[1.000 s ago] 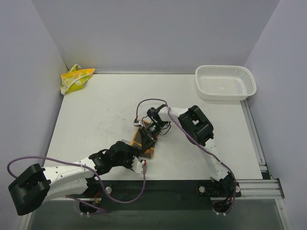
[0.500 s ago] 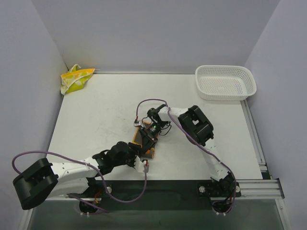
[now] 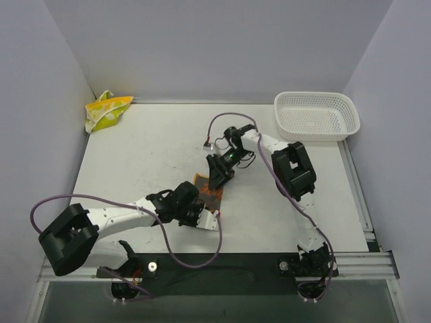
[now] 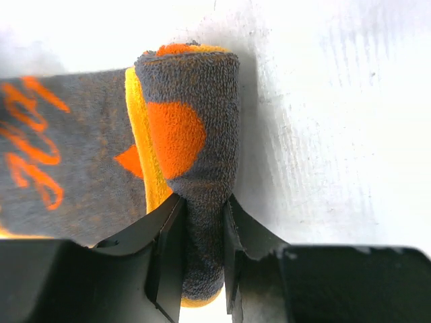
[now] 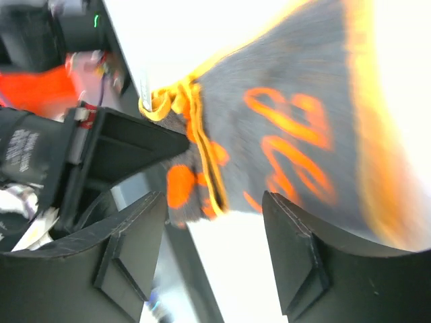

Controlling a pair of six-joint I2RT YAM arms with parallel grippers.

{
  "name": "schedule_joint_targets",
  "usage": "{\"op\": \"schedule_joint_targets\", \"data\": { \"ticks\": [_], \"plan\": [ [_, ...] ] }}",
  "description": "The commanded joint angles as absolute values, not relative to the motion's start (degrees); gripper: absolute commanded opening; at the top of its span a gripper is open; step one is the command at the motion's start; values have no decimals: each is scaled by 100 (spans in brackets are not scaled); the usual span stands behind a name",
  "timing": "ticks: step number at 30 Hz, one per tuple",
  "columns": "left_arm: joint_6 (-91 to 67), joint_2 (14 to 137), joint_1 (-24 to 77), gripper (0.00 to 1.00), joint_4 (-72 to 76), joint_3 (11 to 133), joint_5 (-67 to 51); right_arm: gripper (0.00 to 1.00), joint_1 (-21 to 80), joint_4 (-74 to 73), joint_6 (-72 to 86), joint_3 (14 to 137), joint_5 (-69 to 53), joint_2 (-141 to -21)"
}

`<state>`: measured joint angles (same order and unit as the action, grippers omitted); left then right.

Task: Roll the towels
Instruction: Roll the towel

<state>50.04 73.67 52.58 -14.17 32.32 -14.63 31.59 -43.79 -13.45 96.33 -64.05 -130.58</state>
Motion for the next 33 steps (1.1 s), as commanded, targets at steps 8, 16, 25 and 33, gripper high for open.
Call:
{"op": "schedule_joint_targets", "data": {
  "ticks": [8, 16, 25, 33],
  "plan": [
    [4886, 10515, 3517, 22, -5104, 5763, -3962, 60, 1670, -4975, -1661, 9160, -5300, -10558],
    [5326, 12496, 2612, 27, -6625, 7592, -4570, 58, 1678, -5045, -1854, 7771, -5335, -8870],
    [5625, 13508, 2470, 32, -7400, 8367, -4579, 58, 3514, -4536, -2039, 7480, -3632, -8174],
    [5775, 13790, 2435, 34, -7813, 8701, -4614, 77, 5675, -3254, -2408, 7392, -1162, -8946]
  ]
}}
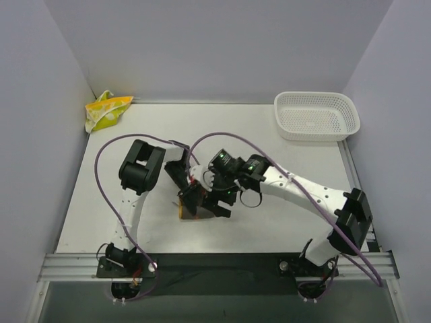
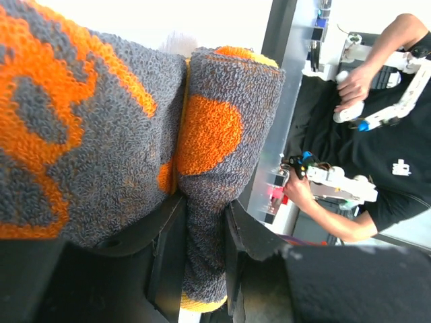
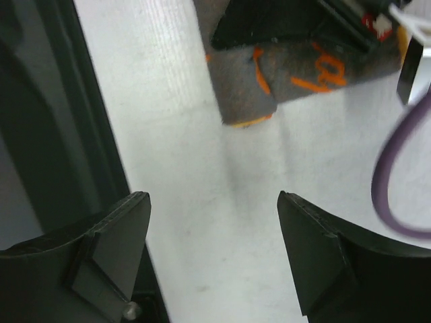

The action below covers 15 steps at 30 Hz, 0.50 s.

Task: Roll the towels
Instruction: Roll the towel

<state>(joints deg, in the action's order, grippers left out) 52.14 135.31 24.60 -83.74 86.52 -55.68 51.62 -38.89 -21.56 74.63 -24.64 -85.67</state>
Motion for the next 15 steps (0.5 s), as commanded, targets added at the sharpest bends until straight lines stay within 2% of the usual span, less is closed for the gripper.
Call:
{"op": "schedule_joint_targets", "data": {
  "ticks": [1, 5, 11, 15],
  "plan": [
    [5783, 13799, 2435, 34, -7805, 8710, -4623, 78, 5782, -2895, -2434, 7374, -1056, -9078],
    [5757, 13869, 2417, 35, -7840, 8771, -4649, 77, 6231, -1927, -2583, 7260, -616, -9719],
    [5652, 13816, 2356, 35, -7709, 8710, -4684, 75, 6416, -766, -2909, 6575, -712, -10037],
    [5643, 13808, 2303, 36, -7699, 8701, -4755, 69, 6407, -484, -3094, 6258, -905, -10221]
  ]
}}
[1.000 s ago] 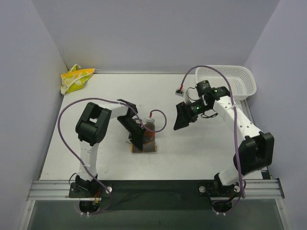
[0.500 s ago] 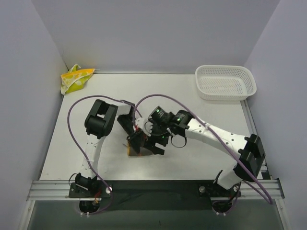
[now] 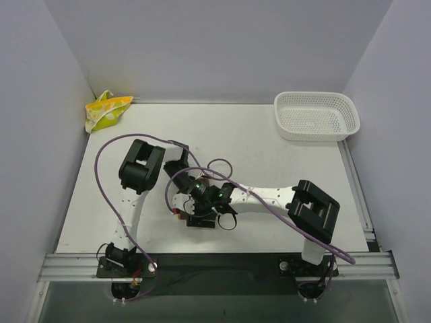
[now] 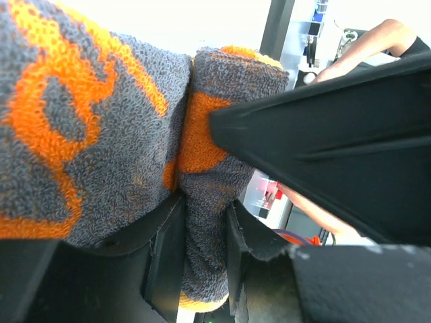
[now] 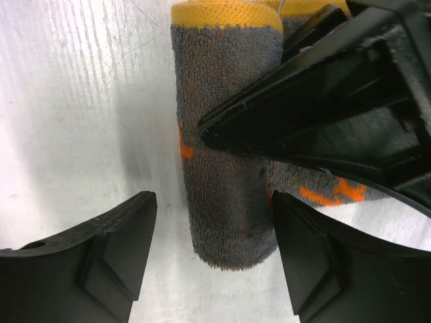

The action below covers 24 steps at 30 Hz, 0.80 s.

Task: Roll the towels
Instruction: Roll the towel

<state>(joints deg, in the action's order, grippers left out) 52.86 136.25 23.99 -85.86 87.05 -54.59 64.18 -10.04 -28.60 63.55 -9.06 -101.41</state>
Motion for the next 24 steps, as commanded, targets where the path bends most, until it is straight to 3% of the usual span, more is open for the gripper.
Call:
{"op": "schedule_joint_targets", "data": {
  "ticks": [1, 3, 4, 6, 7, 10, 12, 16, 24],
  "plan": [
    [5651, 13808, 2268, 36, -7699, 8692, -4772, 64, 6407, -396, -3102, 6145, -1062, -10274],
    [5581, 13738, 2215, 36, -7586, 8631, -4851, 55, 6390, -343, -3138, 6039, -1256, -10336],
    [5538, 13676, 2180, 37, -7524, 8587, -4878, 39, 6372, -334, -3085, 6003, -1361, -10371],
    [5432, 13466, 2066, 41, -7262, 8378, -4930, 28, 6250, -377, -2971, 5968, -1782, -10450],
    [5336, 13378, 2022, 43, -7164, 8315, -4948, 15, 6214, -508, -2823, 5994, -1932, -10485],
    [5282, 13009, 1776, 48, -6952, 8122, -5080, 0, 5960, -964, -2637, 6187, -2574, -10520],
    [5256, 12615, 1495, 49, -6935, 8095, -5255, 0, 5758, -1238, -2532, 6379, -3082, -10538],
    [5160, 11840, 757, 61, -6908, 8103, -5826, 0, 5468, -2160, -2242, 6846, -3866, -10845],
    [5370, 10076, -903, 62, -6663, 7507, -6397, 0, 5089, -3216, -1793, 7821, -4983, -11697]
  ]
}}
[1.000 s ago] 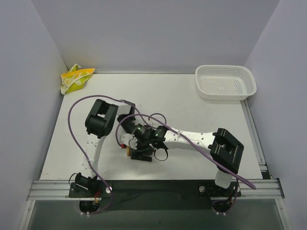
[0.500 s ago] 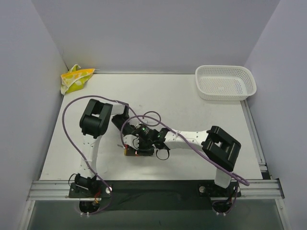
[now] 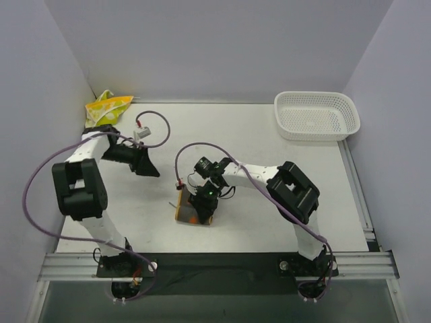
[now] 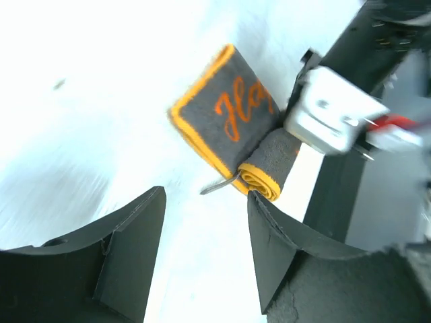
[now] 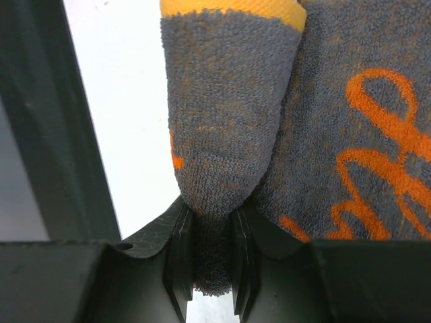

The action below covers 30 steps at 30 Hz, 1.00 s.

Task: Roll the towels
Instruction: Roll the towel

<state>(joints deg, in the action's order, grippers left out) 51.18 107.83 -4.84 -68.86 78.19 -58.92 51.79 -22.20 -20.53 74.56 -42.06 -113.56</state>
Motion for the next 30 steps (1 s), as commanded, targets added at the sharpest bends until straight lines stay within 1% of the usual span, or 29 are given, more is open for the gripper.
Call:
{"op": "schedule_joint_targets", "data": {
  "ticks": [1, 5, 6, 8, 9, 10, 11, 12, 13, 14, 15, 17, 18, 20, 22, 23, 25, 30],
  "plan": [
    [5431, 9924, -1166, 62, -6610, 7393, -6425, 0, 5054, -3408, -1767, 7918, -5105, -11916],
    [5896, 9099, -1476, 63, -6530, 6787, -6267, 0, 4835, -4077, -1802, 8690, -5798, -12602],
    [6054, 8653, -1485, 62, -6522, 6489, -6171, 0, 4808, -4278, -1810, 8805, -5870, -12717],
    [6529, 8133, -1494, 63, -6469, 6101, -6074, 0, 4764, -4473, -1863, 9095, -5993, -13016],
    [6713, 7608, -1485, 65, -6469, 5708, -6038, 0, 4711, -4639, -1881, 9175, -6029, -13112],
    [7089, 7315, -1459, 70, -6451, 5504, -6021, 0, 4702, -4693, -1890, 9245, -6082, -13270],
    [7258, 7034, -1407, 73, -6425, 5328, -5977, 0, 4693, -4754, -1872, 9324, -6134, -13341],
    [7408, 6501, -1110, 74, -6381, 4943, -5776, 0, 4667, -4851, -1837, 9464, -6222, -13411],
    [7487, 6243, -899, 75, -6285, 4783, -5618, 0, 4658, -4912, -1828, 9553, -6257, -13560],
    [7410, 5988, -583, 76, -5945, 4581, -5199, 0, 4650, -4974, -1819, 9632, -6301, -13631],
    [7261, 5516, 29, 76, -5698, 4388, -4986, 0, 4606, -5044, -1802, 9755, -6389, -13684],
    [6787, 5100, 814, 80, -4892, 3843, -4390, 0, 4571, -5080, -1776, 9826, -6407, -13816],
    [6663, 4811, 1522, 81, -4661, 3702, -4203, 0, 4570, -5106, -1741, 9861, -6416, -13860],
    [6391, 4702, 2194, 83, -4091, 3376, -3825, 0, 4553, -5133, -1740, 9932, -6363, -13930],
    [5997, 4833, 3167, 84, -3685, 3261, -3131, 0, 4553, -5150, -1740, 9932, -6311, -13913],
    [5898, 4930, 3416, 83, -3422, 3252, -2763, 1, 4544, -5168, -1732, 9932, -6293, -13913],
    [5845, 5237, 3795, 84, -3236, 3270, -2628, 4, 4544, -5177, -1714, 9923, -6232, -13896],
    [5827, 5799, 4016, 84, -2594, 3278, -2312, 9, 4544, -5186, -1608, 9993, -5985, -13913]
  ]
}}
